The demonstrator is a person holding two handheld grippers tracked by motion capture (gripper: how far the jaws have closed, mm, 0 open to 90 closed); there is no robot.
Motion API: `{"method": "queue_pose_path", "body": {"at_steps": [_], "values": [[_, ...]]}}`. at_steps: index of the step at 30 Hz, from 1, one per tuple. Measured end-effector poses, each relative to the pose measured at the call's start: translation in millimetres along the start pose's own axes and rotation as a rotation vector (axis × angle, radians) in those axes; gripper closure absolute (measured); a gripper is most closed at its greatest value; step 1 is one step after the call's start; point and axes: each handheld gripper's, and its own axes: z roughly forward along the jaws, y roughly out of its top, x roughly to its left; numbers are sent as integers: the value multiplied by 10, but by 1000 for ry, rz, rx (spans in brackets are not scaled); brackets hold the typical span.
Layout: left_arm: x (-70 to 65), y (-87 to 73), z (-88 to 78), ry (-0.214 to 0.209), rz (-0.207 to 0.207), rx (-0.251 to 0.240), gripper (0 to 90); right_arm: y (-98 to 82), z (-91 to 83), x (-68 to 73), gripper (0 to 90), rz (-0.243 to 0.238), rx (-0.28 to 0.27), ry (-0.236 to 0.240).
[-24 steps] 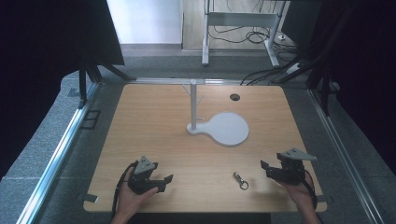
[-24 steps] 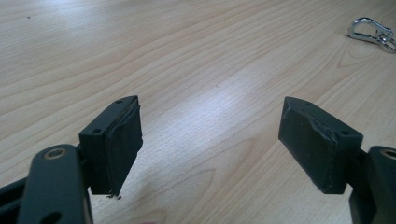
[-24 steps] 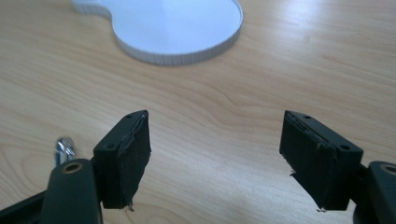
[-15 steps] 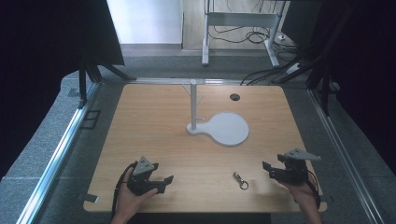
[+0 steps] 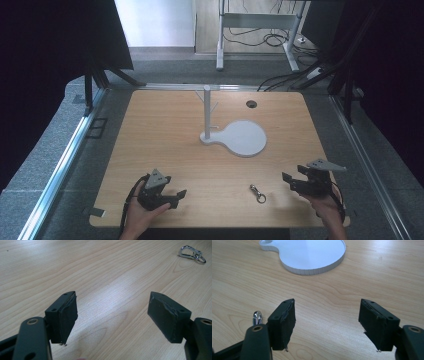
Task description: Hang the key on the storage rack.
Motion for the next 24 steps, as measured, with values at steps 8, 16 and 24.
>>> {"method": "queue_pose_path", "body": {"at_steps": [8,16,24], "values": [[12,-9,-11,16,1,-4,243,38,-87,40,418,-65,7,22],[-4,-28,-17,9,-12,1,243,70,-33,78,448,-56,31,27],[-6,-56,-27,-8,-11,2,244,275,-25,119,493,-87,133,-1]]}}
